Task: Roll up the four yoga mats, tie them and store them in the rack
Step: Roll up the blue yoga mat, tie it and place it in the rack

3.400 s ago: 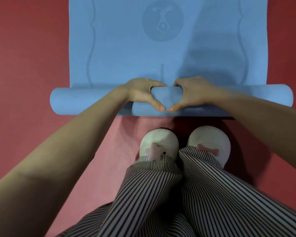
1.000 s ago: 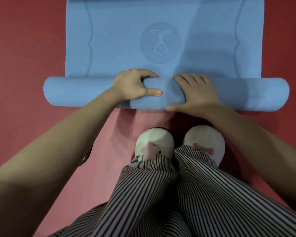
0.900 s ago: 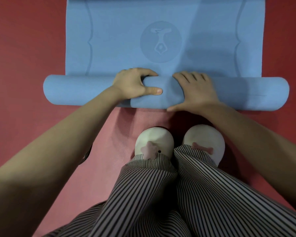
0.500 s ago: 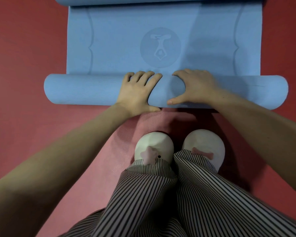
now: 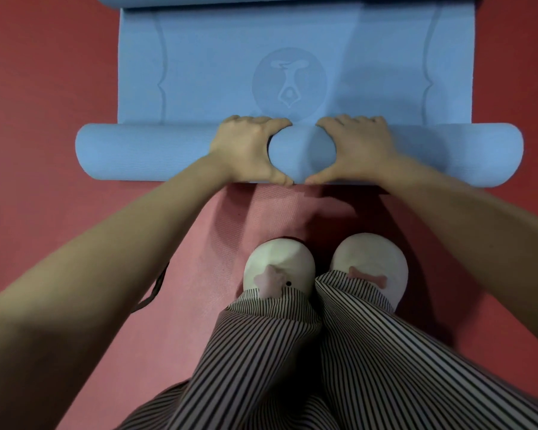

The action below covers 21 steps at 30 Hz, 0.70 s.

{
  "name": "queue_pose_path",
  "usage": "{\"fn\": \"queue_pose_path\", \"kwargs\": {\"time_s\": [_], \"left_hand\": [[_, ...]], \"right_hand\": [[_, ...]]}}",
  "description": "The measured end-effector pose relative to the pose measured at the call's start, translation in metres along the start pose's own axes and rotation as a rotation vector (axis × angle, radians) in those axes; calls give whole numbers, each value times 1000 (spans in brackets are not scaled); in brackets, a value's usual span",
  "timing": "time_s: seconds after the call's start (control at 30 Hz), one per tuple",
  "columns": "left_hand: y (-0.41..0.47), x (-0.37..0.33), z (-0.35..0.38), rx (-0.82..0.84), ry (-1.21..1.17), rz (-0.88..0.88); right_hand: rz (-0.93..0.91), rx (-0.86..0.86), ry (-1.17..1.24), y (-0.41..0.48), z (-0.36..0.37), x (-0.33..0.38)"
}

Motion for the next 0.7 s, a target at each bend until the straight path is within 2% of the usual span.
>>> {"fn": "queue_pose_path", "kwargs": {"time_s": [0.1, 0.27, 0.33, 0.43, 0.5, 0.57, 0.7], "left_hand": [[12, 2, -7, 124, -40, -37], [12, 2, -8, 175, -73, -91], [9, -1, -7, 280, -111, -104], [-2, -8, 6, 467, -211, -80], [-8, -10, 15, 523, -238, -79], [-13, -11, 17, 485, -185, -44], [-31, -12, 12, 59, -55, 160]], "right_hand": [[-8, 54, 25, 9, -7, -3], [-14, 89, 77, 9, -6, -2], [-19, 182, 121, 7, -5, -2], [-37, 414, 252, -5, 7, -4], [-44, 469, 300, -11, 17, -5], [-47, 455, 322, -10, 21, -4], [-44, 486, 355, -4, 20, -7]]}}
Point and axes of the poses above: each hand's wrist, its own y-axis towards the middle knuckle, its own z-axis out of the palm, x = y × z, the point moved 4 cm from there along y, towards the middle knuckle
